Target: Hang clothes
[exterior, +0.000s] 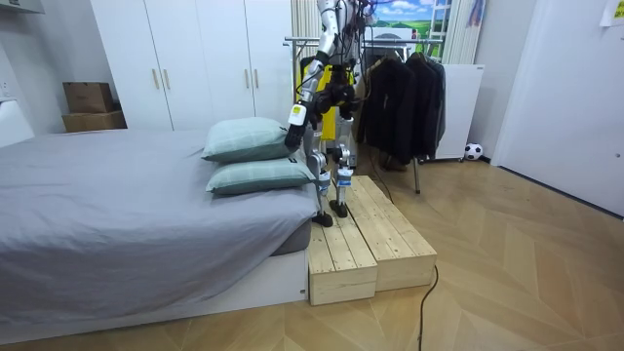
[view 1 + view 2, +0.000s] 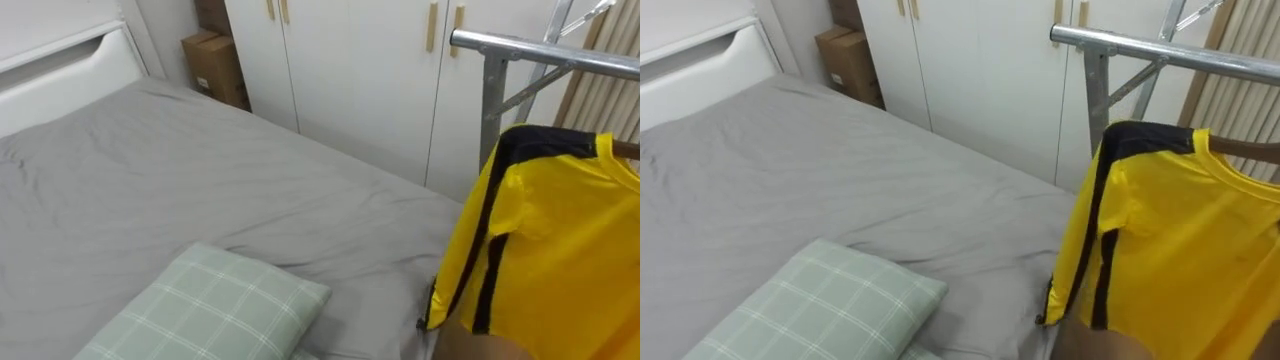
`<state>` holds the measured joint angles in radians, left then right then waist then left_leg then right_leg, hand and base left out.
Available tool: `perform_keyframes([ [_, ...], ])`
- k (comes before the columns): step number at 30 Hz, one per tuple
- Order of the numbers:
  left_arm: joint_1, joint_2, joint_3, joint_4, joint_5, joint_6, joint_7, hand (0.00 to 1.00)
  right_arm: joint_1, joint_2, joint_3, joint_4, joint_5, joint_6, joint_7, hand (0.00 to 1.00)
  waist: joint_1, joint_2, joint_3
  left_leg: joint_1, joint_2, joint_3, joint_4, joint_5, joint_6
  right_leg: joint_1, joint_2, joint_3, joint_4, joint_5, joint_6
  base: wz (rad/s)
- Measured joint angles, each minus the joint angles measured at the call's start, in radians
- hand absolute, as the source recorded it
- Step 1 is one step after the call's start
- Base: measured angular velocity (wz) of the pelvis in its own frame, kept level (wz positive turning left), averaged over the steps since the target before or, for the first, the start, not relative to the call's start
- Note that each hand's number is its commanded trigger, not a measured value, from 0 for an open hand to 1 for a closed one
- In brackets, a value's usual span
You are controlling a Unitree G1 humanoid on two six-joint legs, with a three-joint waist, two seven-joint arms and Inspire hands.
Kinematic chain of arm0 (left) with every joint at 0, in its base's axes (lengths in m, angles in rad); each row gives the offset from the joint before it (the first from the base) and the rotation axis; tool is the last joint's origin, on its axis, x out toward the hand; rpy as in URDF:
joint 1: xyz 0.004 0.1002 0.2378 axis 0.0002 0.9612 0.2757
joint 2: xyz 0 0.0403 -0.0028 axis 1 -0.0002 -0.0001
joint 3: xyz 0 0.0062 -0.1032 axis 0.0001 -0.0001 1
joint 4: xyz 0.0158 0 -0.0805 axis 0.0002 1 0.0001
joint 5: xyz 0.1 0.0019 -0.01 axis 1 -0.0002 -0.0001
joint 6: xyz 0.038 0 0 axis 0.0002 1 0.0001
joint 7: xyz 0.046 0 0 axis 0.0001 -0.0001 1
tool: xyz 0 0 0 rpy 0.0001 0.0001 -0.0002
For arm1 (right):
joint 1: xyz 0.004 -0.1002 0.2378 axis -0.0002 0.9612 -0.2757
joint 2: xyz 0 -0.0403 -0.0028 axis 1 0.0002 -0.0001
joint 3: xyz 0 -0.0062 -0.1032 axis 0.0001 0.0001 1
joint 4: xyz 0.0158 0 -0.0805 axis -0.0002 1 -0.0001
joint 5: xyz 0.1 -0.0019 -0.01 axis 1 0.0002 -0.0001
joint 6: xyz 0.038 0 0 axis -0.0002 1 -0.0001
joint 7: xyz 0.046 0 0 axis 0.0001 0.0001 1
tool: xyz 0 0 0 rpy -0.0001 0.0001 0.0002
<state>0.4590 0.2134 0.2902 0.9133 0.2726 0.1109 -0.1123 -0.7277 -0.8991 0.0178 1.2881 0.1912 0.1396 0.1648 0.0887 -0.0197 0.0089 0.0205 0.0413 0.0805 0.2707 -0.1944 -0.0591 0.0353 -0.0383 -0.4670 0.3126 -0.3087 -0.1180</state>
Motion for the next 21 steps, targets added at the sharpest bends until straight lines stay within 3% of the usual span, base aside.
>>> perform_keyframes([
  [8, -0.001, 0.001, 0.001, -0.008, 0.003, 0.001, -0.005, 0.0, 0.0, 0.0, 0.001, 0.017, 0.019, -0.011, 0.014, 0.0, -0.01, -0.014, 0.0003, -0.001, 0.002, -0.001, 0.005, 0.0, 0.0, -0.001, 0.002, -0.004, -0.003, 0.001, -0.002, 0.01],
  [21, 0.017, 0.003, -0.003, -0.049, 0.003, 0.043, -0.033, 0.0, 0.04, 0.006, -0.005, 0.075, 0.205, 0.016, 0.199, 0.0, -0.044, -0.018, -0.0025, 0.009, 0.003, -0.006, 0.004, 0.0, 0.0, 0.017, 0.003, -0.014, -0.006, 0.002, -0.003, 0.01],
])
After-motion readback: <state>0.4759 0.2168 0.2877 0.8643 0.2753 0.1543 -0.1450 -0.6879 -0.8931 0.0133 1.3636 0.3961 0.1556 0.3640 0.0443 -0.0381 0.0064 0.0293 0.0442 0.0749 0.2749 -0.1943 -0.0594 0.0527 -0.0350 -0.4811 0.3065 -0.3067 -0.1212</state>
